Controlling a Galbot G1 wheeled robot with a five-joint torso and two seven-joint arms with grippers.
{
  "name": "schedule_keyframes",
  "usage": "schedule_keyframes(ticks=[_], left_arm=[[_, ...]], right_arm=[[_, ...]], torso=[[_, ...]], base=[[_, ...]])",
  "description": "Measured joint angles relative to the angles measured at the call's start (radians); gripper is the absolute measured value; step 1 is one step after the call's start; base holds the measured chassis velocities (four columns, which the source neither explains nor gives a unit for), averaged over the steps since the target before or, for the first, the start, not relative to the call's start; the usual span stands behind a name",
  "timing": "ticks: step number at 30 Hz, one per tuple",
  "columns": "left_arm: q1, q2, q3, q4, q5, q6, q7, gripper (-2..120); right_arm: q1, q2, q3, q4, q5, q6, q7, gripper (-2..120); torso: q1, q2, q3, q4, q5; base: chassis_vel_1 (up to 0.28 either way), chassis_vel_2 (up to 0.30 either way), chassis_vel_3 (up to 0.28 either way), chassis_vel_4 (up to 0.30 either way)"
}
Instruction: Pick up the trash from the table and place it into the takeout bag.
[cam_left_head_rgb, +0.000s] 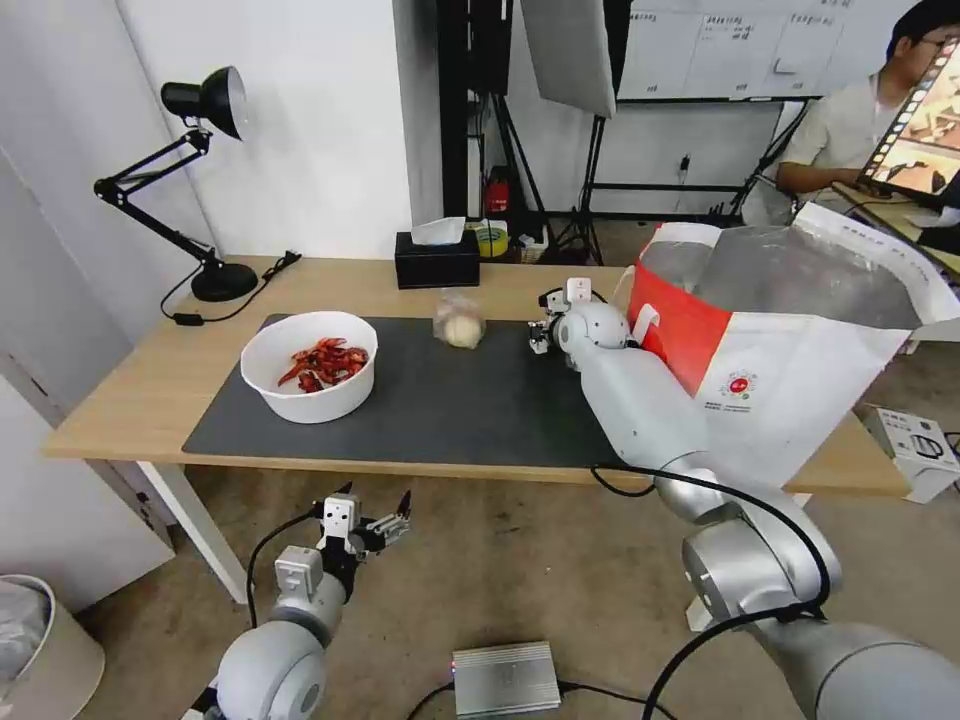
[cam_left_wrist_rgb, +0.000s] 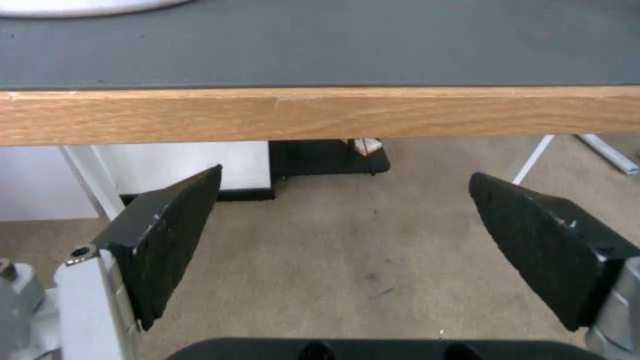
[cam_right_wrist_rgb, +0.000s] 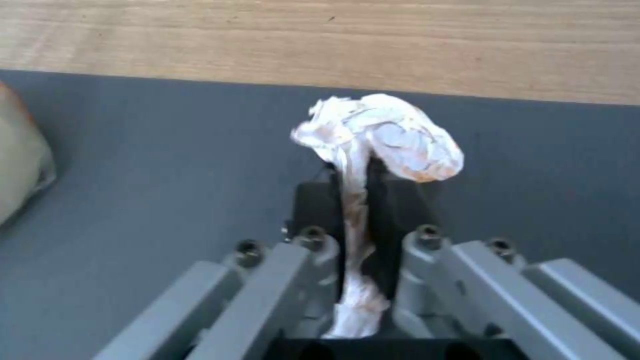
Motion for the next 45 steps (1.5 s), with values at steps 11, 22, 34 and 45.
schedule_keyframes(ticks=[11, 22, 34, 45], left_arm=[[-0.002, -0.004, 0.006, 0.001, 0.000, -0.001, 0.000, 100], [0.001, -0.003, 0.000, -0.004, -0.001, -0.001, -0.001, 100], [0.007, -0.004, -0.005, -0.008, 0.000, -0.001, -0.001, 100], [0.019, -0.005, -0.025, -0.016, 0.000, -0.002, -0.002, 100]], right_arm=[[0.001, -0.005, 0.001, 0.009, 0.006, -0.003, -0.002, 0], [-0.012, -0.031, -0.009, 0.108, 0.039, -0.009, 0.036, 0], [-0.047, -0.072, -0.049, 0.288, 0.068, -0.007, 0.100, 0], [-0.088, -0.109, -0.050, 0.421, 0.051, -0.003, 0.112, 0]], torso=[[0.000, 0.000, 0.000, -0.0003, 0.0001], [0.000, 0.000, 0.000, -0.0001, 0.0001], [0.000, 0.000, 0.000, -0.0003, -0.0001], [0.000, 0.000, 0.000, -0.0004, 0.0000]], base=[[0.000, 0.000, 0.000, 0.000], [0.000, 0.000, 0.000, 0.000], [0.000, 0.000, 0.000, 0.000], [0.000, 0.000, 0.000, 0.000]])
